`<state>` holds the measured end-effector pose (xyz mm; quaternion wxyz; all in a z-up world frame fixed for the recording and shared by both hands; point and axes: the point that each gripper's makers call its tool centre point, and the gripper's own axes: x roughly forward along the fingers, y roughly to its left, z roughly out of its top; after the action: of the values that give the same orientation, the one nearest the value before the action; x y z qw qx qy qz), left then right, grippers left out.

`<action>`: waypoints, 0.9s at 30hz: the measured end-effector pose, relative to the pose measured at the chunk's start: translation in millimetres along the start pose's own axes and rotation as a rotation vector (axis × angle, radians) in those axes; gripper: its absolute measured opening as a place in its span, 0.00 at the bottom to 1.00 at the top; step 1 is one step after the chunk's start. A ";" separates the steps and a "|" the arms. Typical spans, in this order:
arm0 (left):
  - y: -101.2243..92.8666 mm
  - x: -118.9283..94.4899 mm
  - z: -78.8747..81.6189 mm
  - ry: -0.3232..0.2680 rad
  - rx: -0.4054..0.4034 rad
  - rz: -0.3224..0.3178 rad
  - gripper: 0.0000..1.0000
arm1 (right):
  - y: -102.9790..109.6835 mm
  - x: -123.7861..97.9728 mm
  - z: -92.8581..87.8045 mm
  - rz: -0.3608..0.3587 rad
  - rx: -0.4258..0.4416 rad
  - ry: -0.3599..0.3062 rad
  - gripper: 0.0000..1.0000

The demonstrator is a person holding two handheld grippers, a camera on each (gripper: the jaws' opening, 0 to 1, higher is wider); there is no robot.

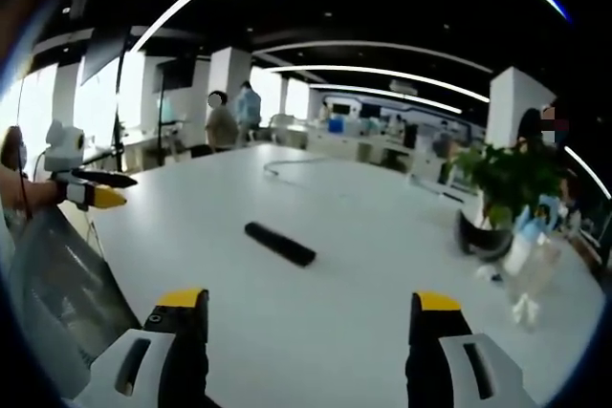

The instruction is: Press the specified remote control buttons in sequence, fully releasing each button before pressing the next.

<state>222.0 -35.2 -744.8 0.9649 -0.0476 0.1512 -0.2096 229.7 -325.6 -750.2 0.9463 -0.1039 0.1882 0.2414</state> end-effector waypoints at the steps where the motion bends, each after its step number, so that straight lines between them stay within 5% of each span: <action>1: -0.2 0.1 -0.1 0.001 0.000 -0.001 0.89 | 0.2 0.1 -0.2 0.001 0.001 0.001 0.85; 14: -2.8 1.4 -3.1 0.035 0.026 -0.006 0.90 | -0.9 -1.6 1.9 -0.002 0.002 -0.011 0.85; 27: -6.0 4.1 -15.8 0.137 0.077 -0.026 0.94 | 2.8 -0.9 1.6 0.018 -0.005 -0.011 0.85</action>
<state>218.3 -42.8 -760.0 0.9505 0.0018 0.2080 -0.2307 228.0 -323.1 -748.6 0.9449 -0.1034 0.1834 0.2509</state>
